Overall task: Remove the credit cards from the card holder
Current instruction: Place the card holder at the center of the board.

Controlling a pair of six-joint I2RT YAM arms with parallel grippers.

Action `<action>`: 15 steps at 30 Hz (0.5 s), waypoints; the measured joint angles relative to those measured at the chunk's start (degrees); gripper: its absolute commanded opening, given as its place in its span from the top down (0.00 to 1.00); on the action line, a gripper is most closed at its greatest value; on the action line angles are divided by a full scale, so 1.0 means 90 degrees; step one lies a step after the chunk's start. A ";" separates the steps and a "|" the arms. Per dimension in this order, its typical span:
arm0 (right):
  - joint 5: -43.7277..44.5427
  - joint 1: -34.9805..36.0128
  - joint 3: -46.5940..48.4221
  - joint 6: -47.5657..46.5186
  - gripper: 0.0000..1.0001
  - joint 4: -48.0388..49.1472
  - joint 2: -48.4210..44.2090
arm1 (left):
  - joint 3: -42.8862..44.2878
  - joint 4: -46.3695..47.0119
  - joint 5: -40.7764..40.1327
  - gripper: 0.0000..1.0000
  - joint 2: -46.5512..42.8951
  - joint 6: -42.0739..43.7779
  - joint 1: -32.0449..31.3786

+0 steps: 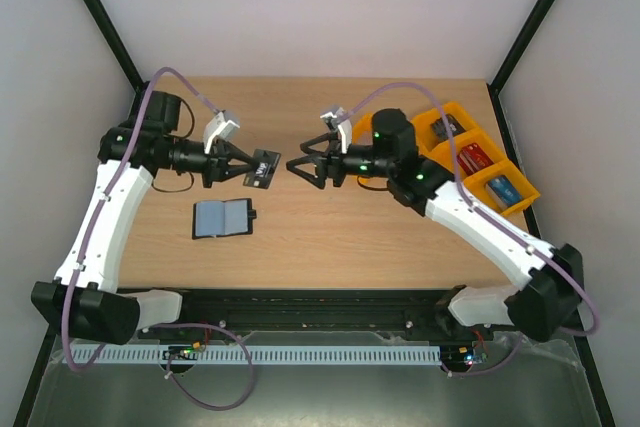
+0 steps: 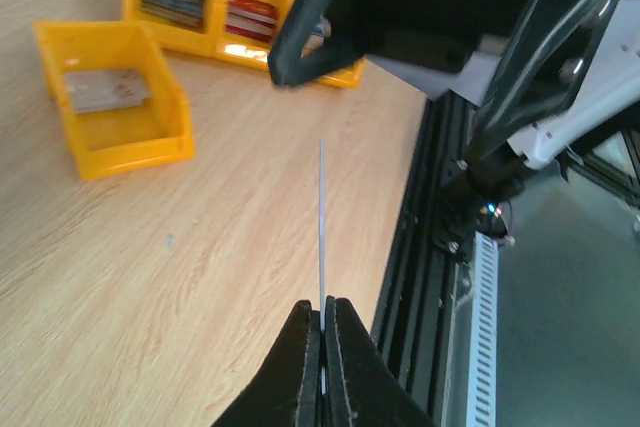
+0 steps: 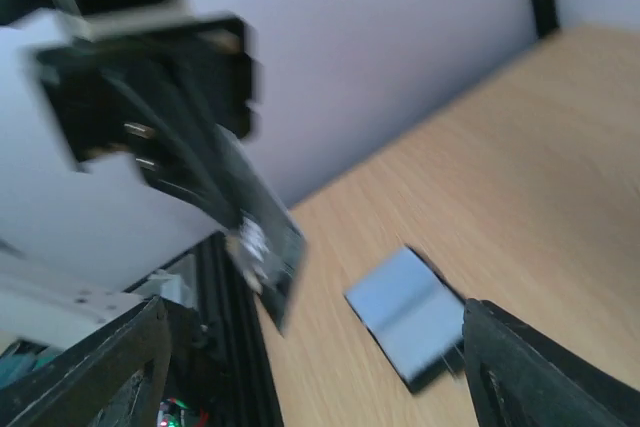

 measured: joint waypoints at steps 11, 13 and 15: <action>-0.1168 0.0165 0.0141 -0.0389 0.72 0.0398 0.0027 | 0.0304 -0.0901 0.0107 0.98 0.0000 0.1027 -0.0646; -0.1256 0.0270 0.0141 -0.0381 0.84 0.0461 0.0073 | 0.0306 -0.0916 0.0097 0.98 0.0000 0.1052 -0.0673; -0.1328 0.0355 0.0141 -0.0318 0.96 0.0593 0.0075 | 0.0304 -0.0930 0.0097 0.98 0.0000 0.1061 -0.0685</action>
